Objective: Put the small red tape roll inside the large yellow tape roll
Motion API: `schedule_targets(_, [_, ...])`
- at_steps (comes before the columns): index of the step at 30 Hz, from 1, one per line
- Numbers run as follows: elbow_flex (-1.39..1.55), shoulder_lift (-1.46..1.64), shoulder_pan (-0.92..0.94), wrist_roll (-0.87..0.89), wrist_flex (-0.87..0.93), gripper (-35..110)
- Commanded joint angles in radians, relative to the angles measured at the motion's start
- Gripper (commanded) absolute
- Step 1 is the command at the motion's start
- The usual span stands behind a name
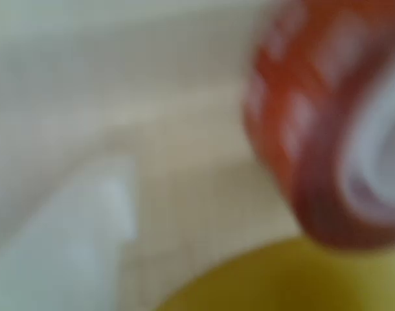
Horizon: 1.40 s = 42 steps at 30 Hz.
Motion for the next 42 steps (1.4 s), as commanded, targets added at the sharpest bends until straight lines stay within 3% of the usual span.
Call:
schedule_targets(1, [-0.055, 0.178, -0.012, 0.026, 0.014, 26])
schedule_targets(17, [0.043, 0.106, 0.048, 0.02, -0.031, 28])
schedule_targets(20, [0.067, 0.103, 0.055, 0.002, -0.028, 20])
schedule_targets(23, [0.06, 0.101, 0.055, 0.009, -0.014, 0])
schedule_targets(34, [-0.087, 0.1, 0.029, 0.011, 0.167, 0])
schedule_targets(42, [-0.106, 0.328, 0.017, 0.0, 0.16, 0])
